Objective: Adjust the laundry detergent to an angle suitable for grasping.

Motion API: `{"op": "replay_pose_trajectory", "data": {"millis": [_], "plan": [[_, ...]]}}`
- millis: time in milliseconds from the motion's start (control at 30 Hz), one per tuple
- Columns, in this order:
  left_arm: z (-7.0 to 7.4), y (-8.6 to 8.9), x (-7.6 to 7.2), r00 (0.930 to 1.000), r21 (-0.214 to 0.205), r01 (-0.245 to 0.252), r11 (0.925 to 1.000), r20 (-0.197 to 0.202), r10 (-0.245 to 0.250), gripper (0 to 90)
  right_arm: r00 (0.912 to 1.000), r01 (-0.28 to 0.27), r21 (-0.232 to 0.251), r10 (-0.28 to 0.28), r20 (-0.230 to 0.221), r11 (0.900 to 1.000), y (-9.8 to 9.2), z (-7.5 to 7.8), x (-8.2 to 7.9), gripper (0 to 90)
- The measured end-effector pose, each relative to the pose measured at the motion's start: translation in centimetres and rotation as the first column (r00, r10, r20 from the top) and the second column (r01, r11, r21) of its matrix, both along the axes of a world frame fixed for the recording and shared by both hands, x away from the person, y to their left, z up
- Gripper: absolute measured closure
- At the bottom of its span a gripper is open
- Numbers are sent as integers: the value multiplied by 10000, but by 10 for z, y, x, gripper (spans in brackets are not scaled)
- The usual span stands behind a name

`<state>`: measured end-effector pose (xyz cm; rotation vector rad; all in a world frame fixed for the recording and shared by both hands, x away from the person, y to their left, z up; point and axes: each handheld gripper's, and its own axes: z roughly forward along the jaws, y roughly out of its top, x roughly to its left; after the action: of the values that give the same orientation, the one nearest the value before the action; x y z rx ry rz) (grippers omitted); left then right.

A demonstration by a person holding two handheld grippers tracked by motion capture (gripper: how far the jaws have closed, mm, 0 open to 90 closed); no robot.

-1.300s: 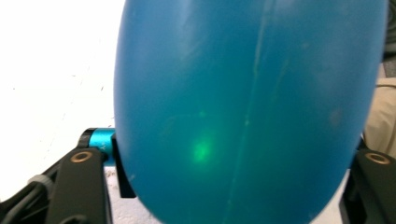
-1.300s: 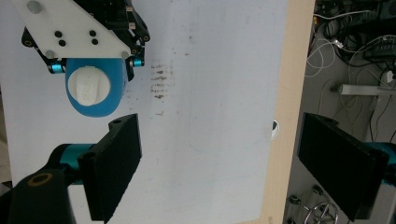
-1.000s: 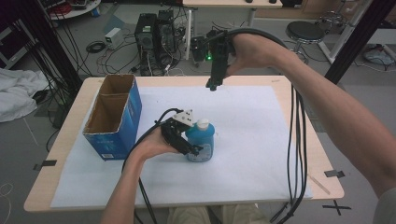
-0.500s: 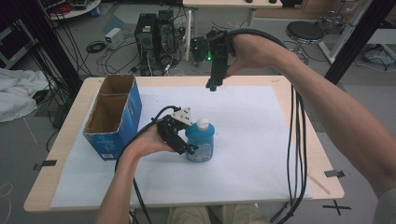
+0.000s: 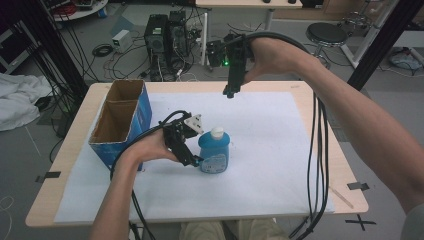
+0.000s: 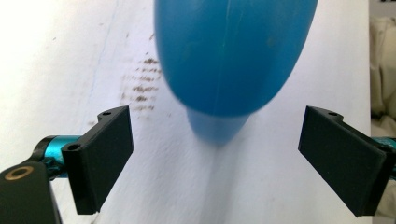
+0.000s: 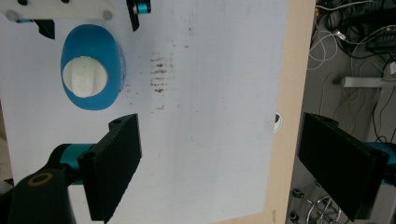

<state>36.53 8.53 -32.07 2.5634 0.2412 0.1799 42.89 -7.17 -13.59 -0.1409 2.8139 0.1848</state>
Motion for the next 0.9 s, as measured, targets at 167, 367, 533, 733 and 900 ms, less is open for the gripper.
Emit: {"op": "replay_pose_trajectory", "data": {"millis": [167, 367, 533, 733, 900], "plan": [[11, 8, -4, 9999, 240, -15, 9997, 118, 12, 102, 10000, -12, -1, 12, -2, 10000, -1, 0, 0, 130], [29, 22, -12, 9998, 766, 45, 9971, 168, -58, 102, 10000, -17, 94, 16, 15, 10000, -4, 2, 1, 129], [43, 32, -18, 9998, 1157, 97, 9932, 179, -119, 103, 10000, 16, 72, -16, 22, 10000, -5, 1, 1, 129], [68, 45, -25, 9978, 1863, 449, 9815, 395, -531, 103, 10000, 35, 32, -35, -15, 10000, -5, -1, 1, 129], [89, 56, -31, 9985, 1873, 225, 9820, 450, -315, 103, 10000, 69, 38, -69, -18, 10000, -5, -2, 1, 129]]}}
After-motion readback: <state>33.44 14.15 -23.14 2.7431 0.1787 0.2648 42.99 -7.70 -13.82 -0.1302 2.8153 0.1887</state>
